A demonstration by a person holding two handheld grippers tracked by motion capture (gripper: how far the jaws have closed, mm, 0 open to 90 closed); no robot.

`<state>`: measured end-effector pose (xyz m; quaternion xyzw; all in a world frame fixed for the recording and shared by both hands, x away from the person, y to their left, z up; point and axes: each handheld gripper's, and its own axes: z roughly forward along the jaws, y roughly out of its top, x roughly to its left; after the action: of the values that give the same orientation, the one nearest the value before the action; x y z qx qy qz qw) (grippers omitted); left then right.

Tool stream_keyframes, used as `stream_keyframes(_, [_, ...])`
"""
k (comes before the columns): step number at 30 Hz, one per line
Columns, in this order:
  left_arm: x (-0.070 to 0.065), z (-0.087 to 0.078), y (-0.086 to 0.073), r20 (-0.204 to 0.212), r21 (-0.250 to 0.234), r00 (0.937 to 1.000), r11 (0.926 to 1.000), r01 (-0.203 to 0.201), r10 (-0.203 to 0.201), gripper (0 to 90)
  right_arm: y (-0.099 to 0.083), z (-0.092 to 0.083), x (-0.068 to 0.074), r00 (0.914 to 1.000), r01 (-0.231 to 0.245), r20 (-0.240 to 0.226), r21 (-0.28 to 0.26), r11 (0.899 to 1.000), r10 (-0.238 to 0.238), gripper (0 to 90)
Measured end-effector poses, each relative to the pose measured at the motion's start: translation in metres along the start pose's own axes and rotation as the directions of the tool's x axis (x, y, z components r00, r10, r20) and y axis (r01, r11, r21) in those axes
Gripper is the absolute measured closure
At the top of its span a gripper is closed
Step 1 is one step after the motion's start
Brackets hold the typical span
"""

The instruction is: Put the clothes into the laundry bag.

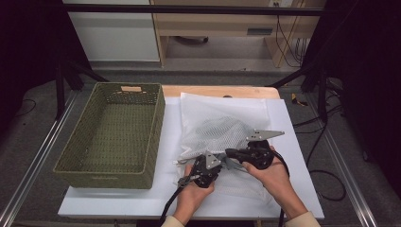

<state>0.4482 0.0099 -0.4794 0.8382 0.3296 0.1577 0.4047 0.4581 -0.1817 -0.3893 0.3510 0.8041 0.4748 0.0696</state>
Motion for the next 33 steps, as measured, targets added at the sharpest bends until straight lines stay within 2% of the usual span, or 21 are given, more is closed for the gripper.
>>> stream_keyframes(4, [0.003, 0.002, 0.003, -0.008, -0.023, 0.9998, 0.9996, 0.017, -0.017, 90.0, 0.0, 0.001, 0.0, 1.0, -0.001, 0.006, 0.006, 1.0, 0.001, 90.0])
stream_keyframes(13, [0.01, 0.009, 0.008, -0.032, -0.032, 0.9989, 0.9989, 0.033, -0.034, 90.0, 0.0, 0.002, -0.001, 0.9996, -0.004, 0.029, 0.015, 1.0, 0.003, 90.0])
stream_keyframes(20, [0.013, 0.012, 0.012, -0.041, -0.033, 0.9987, 0.999, 0.03, -0.032, 90.0, -0.002, 0.004, -0.002, 0.9986, -0.018, 0.05, 0.03, 0.999, 0.017, 90.0])
stream_keyframes(31, [0.018, 0.02, 0.018, -0.058, -0.041, 0.9978, 0.9987, 0.029, -0.032, 90.0, -0.004, 0.008, -0.004, 0.9983, -0.002, 0.058, 0.043, 0.999, -0.001, 90.0])
stream_keyframes(33, [0.018, 0.02, 0.018, -0.061, -0.042, 0.9976, 0.9986, 0.031, -0.033, 90.0, -0.005, 0.008, -0.004, 0.9981, -0.01, 0.06, 0.045, 0.999, 0.007, 90.0])
